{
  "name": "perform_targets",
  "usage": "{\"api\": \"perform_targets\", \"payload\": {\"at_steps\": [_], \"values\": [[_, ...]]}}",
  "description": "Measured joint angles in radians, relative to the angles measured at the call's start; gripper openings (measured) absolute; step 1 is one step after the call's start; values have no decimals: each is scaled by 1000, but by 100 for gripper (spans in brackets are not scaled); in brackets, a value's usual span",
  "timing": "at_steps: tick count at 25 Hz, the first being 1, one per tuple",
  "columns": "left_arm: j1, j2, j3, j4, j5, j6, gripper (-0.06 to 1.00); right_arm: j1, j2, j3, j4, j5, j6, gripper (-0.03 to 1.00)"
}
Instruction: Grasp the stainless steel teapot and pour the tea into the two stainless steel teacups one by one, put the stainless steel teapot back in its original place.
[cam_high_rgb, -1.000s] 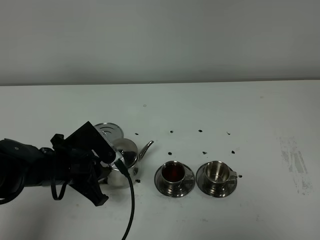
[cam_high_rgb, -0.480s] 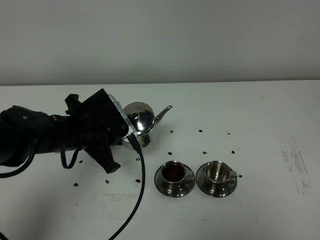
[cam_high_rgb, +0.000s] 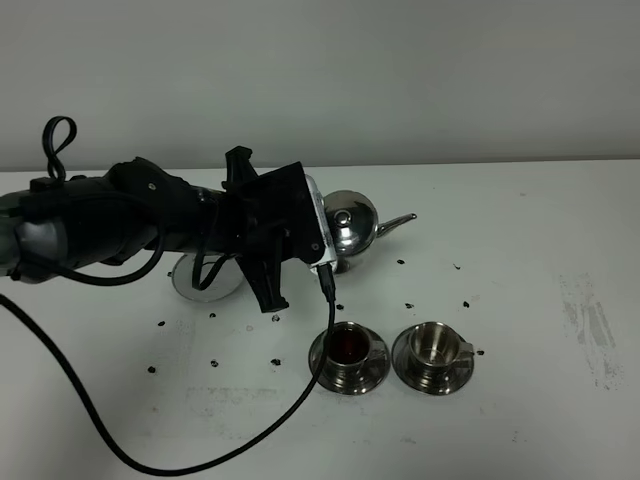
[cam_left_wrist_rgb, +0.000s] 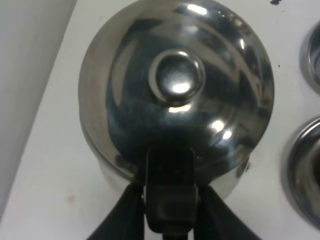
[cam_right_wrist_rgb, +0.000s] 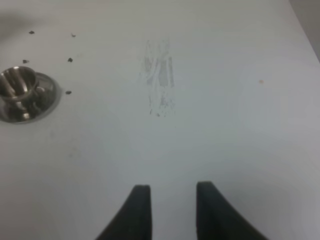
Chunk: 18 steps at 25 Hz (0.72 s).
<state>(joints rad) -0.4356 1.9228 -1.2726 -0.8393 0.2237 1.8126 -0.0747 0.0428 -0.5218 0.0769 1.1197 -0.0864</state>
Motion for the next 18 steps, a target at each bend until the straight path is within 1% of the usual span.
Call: {"api": "perform_targets", "payload": {"at_steps": [2,4,7,10,18], "values": [[-3,17,-27,36,12,8,22,0,0,0,0,0,0,23],[-9,30,-40,54,20,42,22,0,0,0,0,0,0,23],[-11,38,-42,60,57,152,22,0,0,0,0,0,0,23],[-11,40,-42,50,94,226,22,0,0,0,0,0,0,23],[-11,40,-42,38,100,243,22,0,0,0,0,0,0,23]]}}
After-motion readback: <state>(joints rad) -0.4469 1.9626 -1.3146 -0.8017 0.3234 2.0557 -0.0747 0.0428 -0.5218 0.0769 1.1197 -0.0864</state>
